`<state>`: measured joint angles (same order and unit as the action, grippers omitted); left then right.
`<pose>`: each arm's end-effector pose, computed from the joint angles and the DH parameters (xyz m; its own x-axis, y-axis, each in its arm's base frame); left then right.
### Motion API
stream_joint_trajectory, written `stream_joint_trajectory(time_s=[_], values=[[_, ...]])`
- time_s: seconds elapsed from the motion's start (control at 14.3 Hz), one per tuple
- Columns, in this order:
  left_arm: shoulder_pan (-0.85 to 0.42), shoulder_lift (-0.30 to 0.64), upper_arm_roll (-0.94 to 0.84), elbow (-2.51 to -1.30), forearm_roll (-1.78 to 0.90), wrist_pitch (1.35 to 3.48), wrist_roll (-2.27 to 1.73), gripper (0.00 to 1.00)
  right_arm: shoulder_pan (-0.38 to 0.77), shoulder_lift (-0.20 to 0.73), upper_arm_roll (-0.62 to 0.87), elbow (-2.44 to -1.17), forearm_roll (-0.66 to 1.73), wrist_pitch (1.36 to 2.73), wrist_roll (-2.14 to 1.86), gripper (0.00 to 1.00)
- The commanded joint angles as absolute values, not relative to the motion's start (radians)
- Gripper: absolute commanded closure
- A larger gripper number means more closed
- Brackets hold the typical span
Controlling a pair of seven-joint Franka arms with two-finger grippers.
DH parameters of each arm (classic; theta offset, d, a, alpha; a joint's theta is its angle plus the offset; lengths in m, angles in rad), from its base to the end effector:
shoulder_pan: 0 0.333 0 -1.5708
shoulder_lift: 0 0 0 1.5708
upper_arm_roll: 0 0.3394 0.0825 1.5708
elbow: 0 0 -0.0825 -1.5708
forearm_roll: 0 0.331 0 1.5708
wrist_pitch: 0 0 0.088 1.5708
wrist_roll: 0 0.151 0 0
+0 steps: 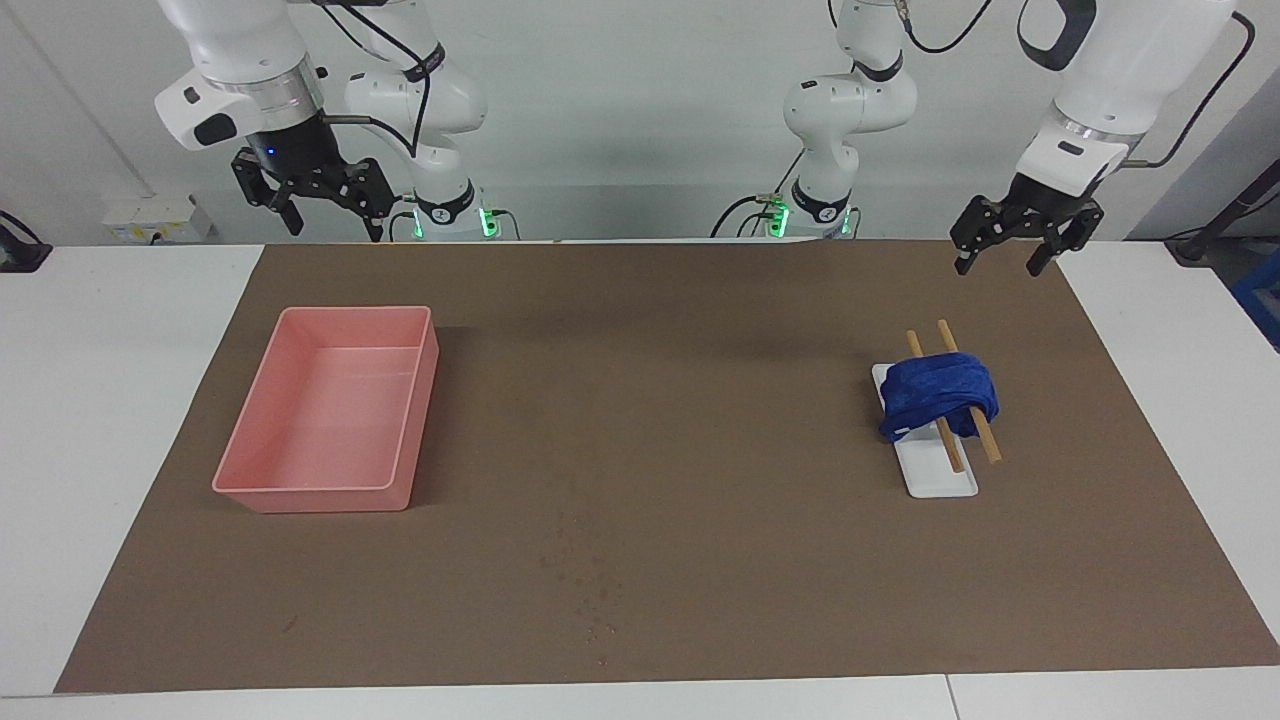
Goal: Wipe water with towel using both arms
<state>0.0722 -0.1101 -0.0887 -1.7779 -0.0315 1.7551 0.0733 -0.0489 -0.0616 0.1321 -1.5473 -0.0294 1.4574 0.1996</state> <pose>0.4829 -0.0143 0.5865 0.9926 -0.0842 0.0881 -0.0858 -0.9962 0.0152 0.4667 0.0365 0.6336 0.9926 -0.1198 -0.0208 -0.1188 -0.9920 0.0423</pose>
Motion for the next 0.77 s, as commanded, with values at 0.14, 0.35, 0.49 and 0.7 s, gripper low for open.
stream_joint_trajectory(time_s=[0.14,0.35,0.49,0.7], values=[[0.100,-0.109,-0.089,-1.971,-0.029,2.018,0.055,0.00,-0.054,-0.040,0.135,-1.529,-0.028,1.471,0.207,0.00],[0.113,-0.057,-0.089,-2.031,0.000,2.152,0.058,0.00,-0.058,-0.019,0.137,-1.505,-0.026,1.470,0.207,0.00],[0.123,-0.025,-0.087,-2.058,0.002,2.242,0.060,0.00,-0.058,0.006,0.137,-1.476,-0.021,1.451,0.215,0.00],[0.124,0.021,-0.089,-2.060,0.009,2.302,0.058,0.00,-0.067,0.005,0.137,-1.497,-0.018,1.450,0.216,0.00]])
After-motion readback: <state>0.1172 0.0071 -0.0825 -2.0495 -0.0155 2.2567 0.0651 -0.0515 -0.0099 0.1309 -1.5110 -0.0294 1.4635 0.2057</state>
